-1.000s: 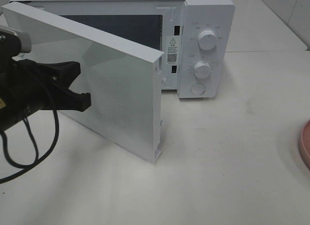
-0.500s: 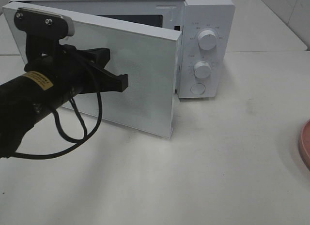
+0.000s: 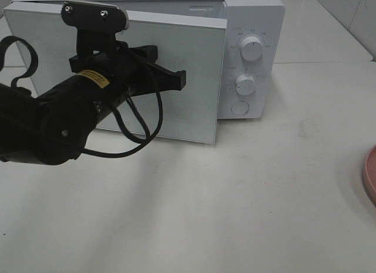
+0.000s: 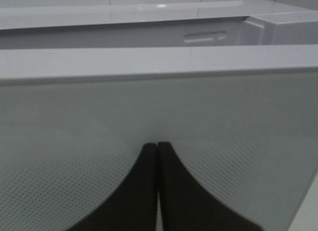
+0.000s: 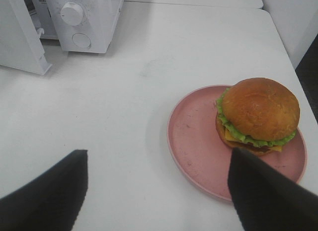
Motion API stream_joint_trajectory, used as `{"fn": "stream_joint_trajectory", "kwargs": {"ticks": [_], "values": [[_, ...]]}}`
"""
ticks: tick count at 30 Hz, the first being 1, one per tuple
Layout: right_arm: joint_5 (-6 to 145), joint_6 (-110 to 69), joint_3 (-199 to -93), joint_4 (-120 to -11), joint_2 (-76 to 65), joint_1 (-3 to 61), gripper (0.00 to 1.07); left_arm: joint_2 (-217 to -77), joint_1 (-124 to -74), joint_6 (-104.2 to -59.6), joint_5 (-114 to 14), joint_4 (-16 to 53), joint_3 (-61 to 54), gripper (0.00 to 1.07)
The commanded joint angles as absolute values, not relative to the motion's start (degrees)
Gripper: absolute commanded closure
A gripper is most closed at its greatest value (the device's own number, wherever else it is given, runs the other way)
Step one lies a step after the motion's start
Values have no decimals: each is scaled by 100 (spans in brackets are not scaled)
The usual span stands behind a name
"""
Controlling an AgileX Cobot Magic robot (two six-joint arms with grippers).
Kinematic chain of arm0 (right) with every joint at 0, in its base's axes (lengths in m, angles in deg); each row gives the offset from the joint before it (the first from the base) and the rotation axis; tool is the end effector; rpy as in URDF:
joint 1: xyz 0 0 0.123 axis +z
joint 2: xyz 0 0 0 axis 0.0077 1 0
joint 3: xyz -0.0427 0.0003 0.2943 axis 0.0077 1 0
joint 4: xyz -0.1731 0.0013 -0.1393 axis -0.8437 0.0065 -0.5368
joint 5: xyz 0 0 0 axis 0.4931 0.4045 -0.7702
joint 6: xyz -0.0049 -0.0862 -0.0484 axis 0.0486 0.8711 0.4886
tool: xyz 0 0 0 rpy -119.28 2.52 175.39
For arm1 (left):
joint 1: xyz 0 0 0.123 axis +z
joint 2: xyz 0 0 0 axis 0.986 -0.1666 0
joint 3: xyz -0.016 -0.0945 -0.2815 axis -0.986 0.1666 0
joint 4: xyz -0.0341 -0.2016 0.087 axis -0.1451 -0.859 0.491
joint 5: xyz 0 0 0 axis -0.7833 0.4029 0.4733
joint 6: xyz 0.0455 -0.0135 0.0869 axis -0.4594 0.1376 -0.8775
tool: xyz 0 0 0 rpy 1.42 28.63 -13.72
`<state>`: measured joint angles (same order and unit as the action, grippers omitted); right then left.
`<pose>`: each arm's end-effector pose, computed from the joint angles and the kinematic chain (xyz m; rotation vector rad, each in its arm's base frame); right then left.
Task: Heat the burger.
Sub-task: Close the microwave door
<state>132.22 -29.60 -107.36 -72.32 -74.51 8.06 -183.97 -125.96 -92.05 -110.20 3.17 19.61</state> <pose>-0.0357 -0.0145 0.2635 -0.0506 2.0051 0.0016 0.2776 -0.2300 0.2228 0.2937 1.6869 -0.3507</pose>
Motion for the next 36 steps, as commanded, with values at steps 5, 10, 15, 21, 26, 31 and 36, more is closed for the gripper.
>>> {"fn": "stream_joint_trajectory", "kwargs": {"ticks": [5, 10, 15, 21, 26, 31, 36], "values": [[13187, -2897, -10719, -7232, -7600, 783, 31, -18712, -12630, -9835, -10705, -244, 1320, 107], [13187, -2897, -10719, -7232, -7600, 783, 31, -18889, -12630, -10024, -10642, -284, 936, 107], [13187, -2897, -10719, -7232, -7600, 783, 31, -19050, -12630, -10443, -10608, -731, 586, 107], [13187, -2897, -10719, -7232, -7600, 783, 31, -19233, -12556, -10987, -10402, -1138, 99, 107], [13187, -2897, -10719, -7232, -7600, 789, 31, -19313, -12441, -11136, -10310, -1321, -96, 107], [13187, -2897, -10719, -7232, -7600, 789, 31, -19393, -12361, -11256, -10287, -1407, -193, 107], [13187, -2897, -10719, -7232, -7600, 789, 31, -19353, -12436, -11388, -10184, -1499, -193, 107]]}}
